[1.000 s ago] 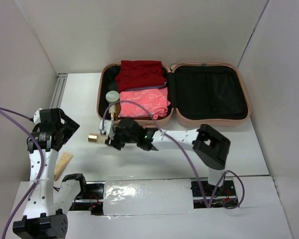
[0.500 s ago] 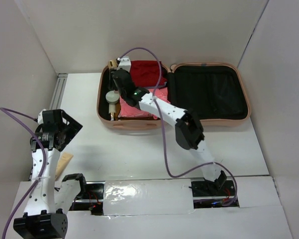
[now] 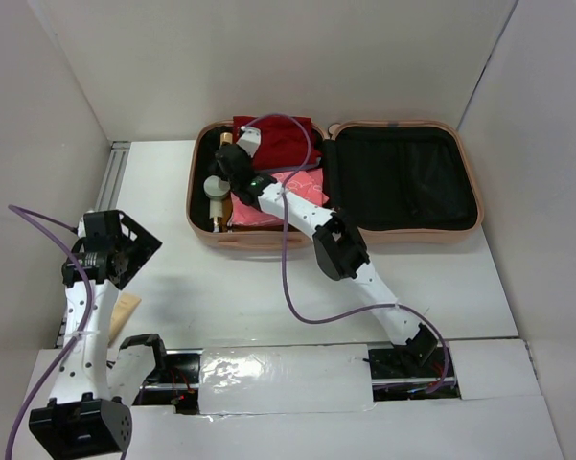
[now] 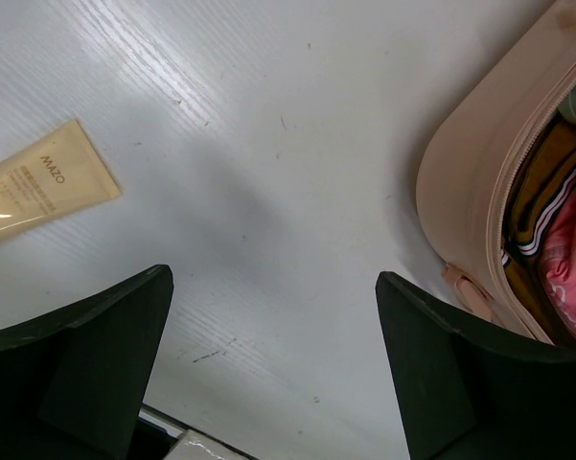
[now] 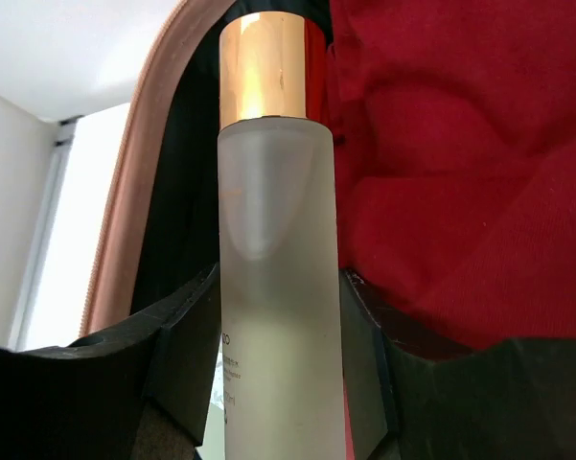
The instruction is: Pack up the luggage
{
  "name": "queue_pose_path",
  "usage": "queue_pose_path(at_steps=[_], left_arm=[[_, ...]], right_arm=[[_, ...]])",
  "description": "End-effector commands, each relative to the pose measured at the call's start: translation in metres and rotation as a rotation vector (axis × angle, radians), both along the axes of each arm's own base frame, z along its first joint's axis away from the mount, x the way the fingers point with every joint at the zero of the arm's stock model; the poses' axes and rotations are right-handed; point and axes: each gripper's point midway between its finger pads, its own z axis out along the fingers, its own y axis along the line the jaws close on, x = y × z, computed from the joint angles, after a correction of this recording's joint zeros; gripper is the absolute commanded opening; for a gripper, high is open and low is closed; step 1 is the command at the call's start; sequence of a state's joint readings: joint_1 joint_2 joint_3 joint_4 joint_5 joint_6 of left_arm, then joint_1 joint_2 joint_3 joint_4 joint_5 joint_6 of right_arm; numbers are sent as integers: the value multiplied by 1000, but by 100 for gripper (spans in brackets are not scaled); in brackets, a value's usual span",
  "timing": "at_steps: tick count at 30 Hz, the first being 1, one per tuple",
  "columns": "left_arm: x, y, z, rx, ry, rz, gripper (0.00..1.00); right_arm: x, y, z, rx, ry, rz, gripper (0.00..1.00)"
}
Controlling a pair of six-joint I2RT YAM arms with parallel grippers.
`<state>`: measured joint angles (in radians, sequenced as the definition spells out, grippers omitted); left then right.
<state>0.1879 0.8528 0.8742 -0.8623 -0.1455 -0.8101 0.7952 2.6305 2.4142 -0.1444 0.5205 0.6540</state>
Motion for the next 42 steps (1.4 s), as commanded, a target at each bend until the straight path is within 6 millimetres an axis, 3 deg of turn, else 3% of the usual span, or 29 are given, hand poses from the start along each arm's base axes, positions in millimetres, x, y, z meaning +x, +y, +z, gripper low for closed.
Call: queue_pose_path(at_steps=[1, 5, 7, 8, 9, 12, 14, 17, 19, 20, 22, 23, 25, 27, 32, 33, 34, 35, 36, 37, 38, 39, 40, 41, 42], left_arm=[[7, 3, 10, 12, -49, -23, 100], [6, 1, 7, 3, -42, -29, 100], [6, 3, 7, 3, -42, -20, 100], [6, 3, 7, 3, -42, -20, 100], [6, 3, 7, 3, -42, -20, 100], [5, 5, 7, 4, -41, -10, 100], [5, 4, 7, -3, -44, -2, 100], [6, 5, 5, -5, -35, -2, 100], [3, 6, 4, 1, -23, 5, 100], [4, 6, 4, -4, -25, 12, 100], [4, 8, 2, 2, -14, 19, 100], [-2, 8, -2, -7, 10, 37, 100], [-6, 6, -9, -25, 53, 50, 100], [-14, 3, -12, -55, 104, 78, 100], [-23, -8, -26, -166, 157, 190, 100], [-25, -9, -22, -178, 141, 213, 100], [-30, -7, -26, -187, 145, 277, 100], [-43, -5, -29, -185, 167, 336, 100], [-53, -2, -30, -184, 181, 414, 100], [-61, 7, -29, -184, 163, 560, 100], [-66, 9, -27, -186, 147, 616, 100], [-72, 10, -29, -192, 136, 661, 100], [-74, 9, -31, -206, 119, 686, 100], [-72, 13, -28, -201, 64, 703, 100], [-69, 14, -29, -204, 39, 701, 100]], right_arm=[[11, 14, 74, 228, -103, 10, 0], [-4, 15, 50, 138, -41, 12, 0], [-9, 12, 56, 123, -24, 64, 0], [-15, 11, 39, 94, 15, 81, 0], [-18, 12, 37, 80, 22, 104, 0], [-23, 0, 28, 4, 63, 121, 8], [-29, -7, 21, -43, 82, 129, 41], [-34, -4, 43, -40, 37, 186, 80], [-37, -2, 67, -28, 0, 216, 89], [-38, -3, 76, -52, -22, 238, 100], [-44, 3, 97, -51, -70, 273, 100], [-48, 5, 117, -36, -110, 304, 100], [-51, 2, 128, -62, -139, 324, 100], [-57, -1, 153, -58, -180, 343, 100], [-73, -19, 164, -113, -207, 367, 100], [-79, -25, 186, -98, -245, 364, 100], [-86, -29, 166, -135, -220, 388, 100], [-95, -36, 186, -109, -255, 392, 100], [-96, -38, 162, -137, -213, 398, 100], [-106, -45, 184, -105, -257, 401, 100], [-114, -53, 152, -140, -206, 408, 100], [-119, -58, 148, -135, -196, 407, 100], [-127, -66, 158, -124, -213, 405, 100], [-132, -72, 137, -149, -176, 410, 100], [-136, -73, 136, -148, -173, 419, 100]])
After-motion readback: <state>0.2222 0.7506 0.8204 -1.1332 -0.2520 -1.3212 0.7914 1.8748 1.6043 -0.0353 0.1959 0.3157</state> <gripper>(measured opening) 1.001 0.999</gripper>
